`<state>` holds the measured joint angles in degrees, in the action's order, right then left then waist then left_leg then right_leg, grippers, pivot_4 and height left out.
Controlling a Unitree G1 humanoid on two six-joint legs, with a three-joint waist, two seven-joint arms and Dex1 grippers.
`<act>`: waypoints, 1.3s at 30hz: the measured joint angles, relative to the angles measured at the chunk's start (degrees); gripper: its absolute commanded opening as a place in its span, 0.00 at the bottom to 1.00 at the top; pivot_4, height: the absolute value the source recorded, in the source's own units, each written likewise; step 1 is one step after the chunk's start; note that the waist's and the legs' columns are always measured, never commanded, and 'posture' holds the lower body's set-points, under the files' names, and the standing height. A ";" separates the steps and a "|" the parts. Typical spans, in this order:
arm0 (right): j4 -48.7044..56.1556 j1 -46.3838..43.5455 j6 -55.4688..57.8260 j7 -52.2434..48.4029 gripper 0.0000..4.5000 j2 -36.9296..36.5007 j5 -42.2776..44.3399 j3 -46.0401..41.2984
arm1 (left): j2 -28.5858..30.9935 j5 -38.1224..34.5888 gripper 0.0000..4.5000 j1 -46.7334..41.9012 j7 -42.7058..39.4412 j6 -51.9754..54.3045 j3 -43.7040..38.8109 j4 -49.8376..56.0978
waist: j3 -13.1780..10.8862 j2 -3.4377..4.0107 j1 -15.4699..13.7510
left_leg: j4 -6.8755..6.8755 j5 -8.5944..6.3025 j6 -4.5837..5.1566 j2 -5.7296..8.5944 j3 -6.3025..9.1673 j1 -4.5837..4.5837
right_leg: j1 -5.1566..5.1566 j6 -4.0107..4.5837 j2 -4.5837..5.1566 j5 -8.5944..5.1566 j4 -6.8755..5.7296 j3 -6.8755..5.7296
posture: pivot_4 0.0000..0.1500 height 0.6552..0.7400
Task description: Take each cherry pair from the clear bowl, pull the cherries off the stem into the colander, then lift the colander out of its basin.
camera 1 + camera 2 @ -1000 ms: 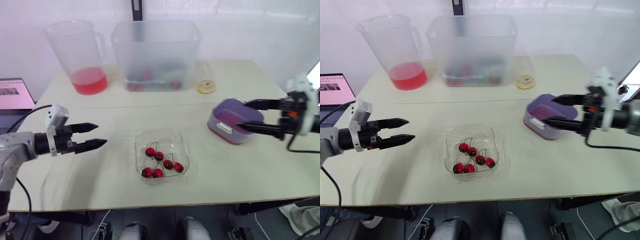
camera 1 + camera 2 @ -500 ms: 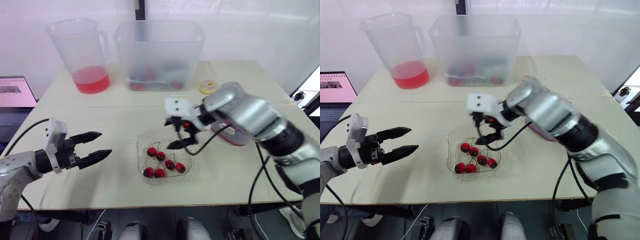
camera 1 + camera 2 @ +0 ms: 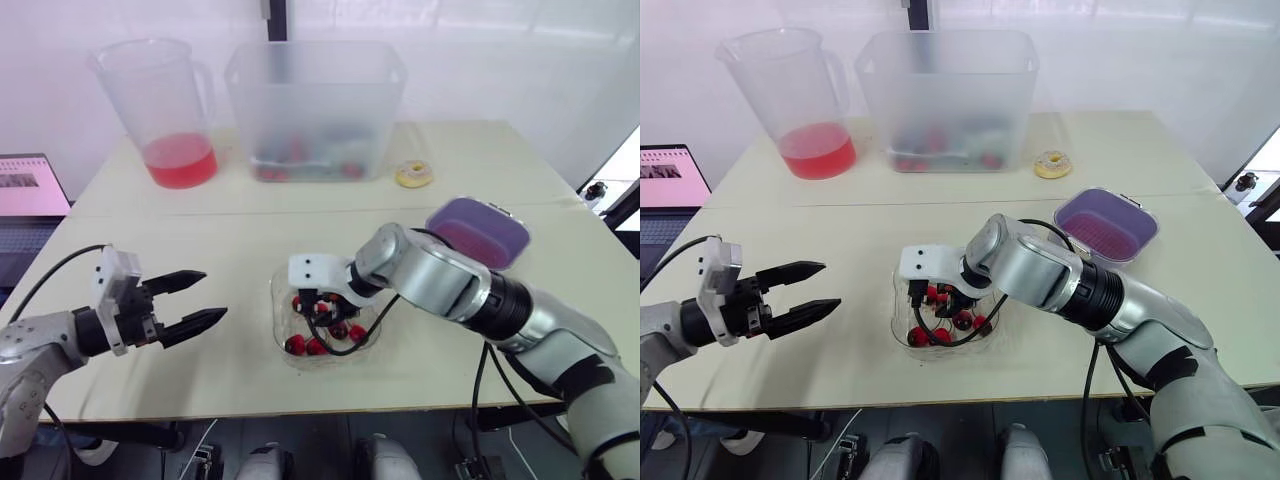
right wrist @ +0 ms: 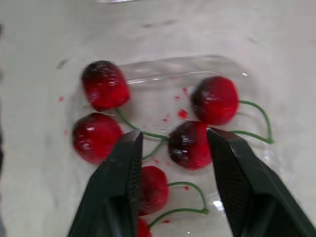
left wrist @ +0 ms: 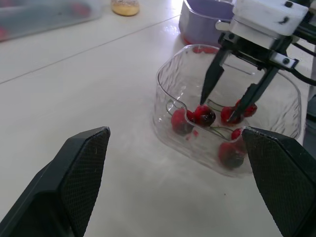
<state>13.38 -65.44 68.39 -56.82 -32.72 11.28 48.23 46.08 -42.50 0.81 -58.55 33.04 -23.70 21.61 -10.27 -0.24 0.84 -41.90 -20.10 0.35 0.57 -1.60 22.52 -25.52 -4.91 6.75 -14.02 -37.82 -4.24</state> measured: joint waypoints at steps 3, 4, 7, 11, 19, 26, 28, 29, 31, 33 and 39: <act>-0.56 0.52 0.01 0.75 0.52 0.16 -0.50 0.03 | 0.03 0.10 1.00 -0.15 -0.32 -0.76 0.45 -0.01 | 0.00 0.00 0.01 | 0.00 0.00 0.00 0.00 0.00 0.00 | 0.00 0.00 0.00 0.00 0.00 -0.01 | 1.00 0.37; -0.87 0.74 0.08 1.00 0.52 0.32 -0.60 0.04 | 0.06 0.09 1.00 -0.36 -0.38 -0.84 0.46 -0.01 | 0.00 0.00 0.04 | 0.00 0.00 0.00 0.00 0.00 0.00 | 0.00 0.00 0.00 0.00 0.00 -0.01 | 1.00 0.37; -1.42 1.02 0.73 1.95 0.52 1.55 -0.95 0.04 | 0.57 0.09 1.00 -0.87 -0.39 -0.86 0.49 -0.01 | 0.00 0.00 0.14 | 0.01 0.00 0.00 0.00 0.00 0.00 | -0.01 0.00 -0.01 0.00 0.00 -0.02 | 1.00 0.37; -2.02 1.68 0.99 3.04 0.52 2.41 -1.29 0.16 | 0.89 0.08 1.00 -1.10 -0.46 -0.87 0.51 -0.05 | 0.00 0.00 0.03 | 0.01 0.00 0.00 0.00 0.01 0.00 | 0.01 0.00 0.00 0.00 0.01 -0.04 | 1.00 0.37; -4.86 3.90 -0.44 4.74 0.52 3.88 -2.76 1.20 | 1.08 0.66 1.00 -3.00 -0.88 -0.93 2.28 -0.73 | 0.00 0.00 0.06 | 0.02 0.00 0.00 0.01 0.01 0.00 | 0.01 0.00 -0.03 0.00 0.01 -0.08 | 1.00 0.37; -4.54 4.23 0.43 5.38 0.20 4.91 -2.86 0.04 | 0.59 0.85 1.00 -3.66 -0.82 -1.14 2.84 -1.79 | 0.00 0.00 0.05 | 0.02 0.00 0.00 0.00 0.02 0.00 | 0.01 0.00 -0.04 0.00 0.01 -0.12 | 1.00 0.37; -3.42 4.21 1.23 5.14 0.20 4.44 -2.57 -0.71 | 0.47 0.94 1.00 -3.79 -0.77 -1.19 3.04 -2.48 | 0.00 0.00 -0.03 | 0.02 0.00 0.00 0.01 0.02 0.00 | 0.01 0.00 -0.04 0.00 0.01 -0.15 | 1.00 0.37; -2.69 4.17 1.47 4.81 0.20 4.04 -2.30 -1.12 | 0.44 0.96 1.00 -3.91 -0.70 -1.20 3.24 -2.66 | 0.00 0.00 -0.04 | 0.02 0.00 0.00 0.01 0.03 0.00 | 0.02 0.00 -0.04 0.00 0.01 -0.16 | 1.00 0.37; 0.32 3.71 1.84 3.36 0.20 1.63 -1.23 -2.01 | -0.12 0.78 1.00 -4.73 -0.36 -1.16 3.50 -3.29 | -0.01 0.02 -0.17 | 0.02 0.00 0.00 0.02 0.05 0.02 | 0.03 0.00 -0.03 0.00 0.02 -0.19 | 1.00 0.37; 2.19 3.02 2.17 2.10 0.20 -0.20 -0.38 -3.33 | -0.16 0.52 1.00 -5.70 0.14 -0.77 3.56 -3.64 | -0.01 0.01 -0.08 | 0.01 0.00 0.01 0.02 0.07 0.02 | 0.05 0.00 -0.03 0.00 0.04 -0.21 | 1.00 0.37; 7.95 3.53 -8.37 -2.76 0.20 -8.19 2.14 -12.51 | -2.07 -5.71 1.00 -13.17 7.71 8.96 3.73 -6.47 | -0.01 0.00 -0.14 | 0.02 0.00 0.00 0.01 0.16 0.00 | 0.13 -0.01 -0.03 0.00 0.10 -0.29 | 1.00 0.37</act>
<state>21.32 -61.91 60.02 -59.57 -40.92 13.42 35.72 44.01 -48.21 -12.36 -50.84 42.01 -19.97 15.14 -10.28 -0.24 0.71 -41.88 -20.10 0.36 0.58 -1.44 22.53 -25.40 -4.92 6.73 -14.02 -37.72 -4.53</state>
